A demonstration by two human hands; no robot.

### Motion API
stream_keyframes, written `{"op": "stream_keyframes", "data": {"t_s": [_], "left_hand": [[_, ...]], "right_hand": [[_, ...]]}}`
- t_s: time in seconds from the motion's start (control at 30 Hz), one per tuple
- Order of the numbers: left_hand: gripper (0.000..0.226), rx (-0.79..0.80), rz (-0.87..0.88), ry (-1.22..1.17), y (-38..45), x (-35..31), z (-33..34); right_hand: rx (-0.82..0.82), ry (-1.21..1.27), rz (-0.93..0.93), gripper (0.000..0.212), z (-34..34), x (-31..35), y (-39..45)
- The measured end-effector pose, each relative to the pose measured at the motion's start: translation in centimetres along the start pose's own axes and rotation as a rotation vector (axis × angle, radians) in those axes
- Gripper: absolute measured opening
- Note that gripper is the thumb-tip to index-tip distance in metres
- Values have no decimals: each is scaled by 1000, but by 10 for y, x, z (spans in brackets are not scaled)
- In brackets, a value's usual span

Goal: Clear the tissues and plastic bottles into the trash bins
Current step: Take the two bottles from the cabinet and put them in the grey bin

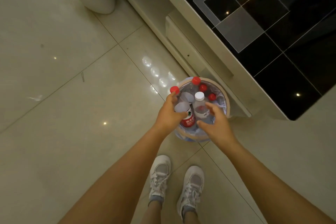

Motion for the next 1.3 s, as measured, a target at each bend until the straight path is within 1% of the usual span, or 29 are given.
{"op": "stream_keyframes", "data": {"t_s": [0.1, 0.17, 0.27, 0.33, 0.4, 0.5, 0.57, 0.63, 0.73, 0.8, 0.9, 1.03, 1.13, 1.23, 1.3], "left_hand": [[55, 7, 74, 138, -13, -25, -13], [49, 36, 123, 251, -18, -40, -21], [50, 23, 222, 468, -14, -50, -41], [48, 43, 268, 529, -8, -62, -56], [50, 78, 321, 603, 2, -73, -75], [58, 129, 391, 730, 21, -81, -108], [61, 186, 451, 813, 37, -88, -128], [62, 232, 508, 887, 53, -97, -144], [62, 274, 558, 960, 73, -106, -159], [63, 273, 570, 967, 88, -105, -163], [64, 299, 590, 972, 117, -99, -158], [69, 355, 601, 974, 156, -81, -152], [74, 397, 584, 971, 181, -68, -156], [74, 462, 600, 986, 200, -61, -164], [75, 483, 614, 995, 213, -59, -172]], "right_hand": [[-28, -192, -90, 44, 6, 31, -14], [-88, -339, -174, 39, 11, 53, -21], [-173, -487, -194, 37, 22, 76, -21], [-227, -500, -159, 40, 31, 88, -18], [-286, -550, -134, 43, 39, 96, -12], [-365, -692, -134, 36, 53, 107, 0], [-407, -748, -87, 32, 61, 115, 12], [-404, -804, -11, 35, 71, 118, 27], [-377, -790, 116, 40, 85, 120, 49], [-348, -820, 167, 44, 95, 123, 67], [-280, -919, 296, 59, 109, 110, 99], [-210, -973, 482, 60, 122, 83, 137], [-111, -903, 628, 59, 132, 70, 159], [-164, -781, 697, 52, 136, 70, 173], [-190, -717, 720, 52, 140, 72, 179]]}}
Point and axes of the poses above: each hand's wrist, its own y-axis towards the middle knuckle, its own z-axis out of the palm, x = y × z, the point moved 4 cm from there along y, towards the middle knuckle, and after that the axes turned 3 degrees about -y, right-handed, at the moved point
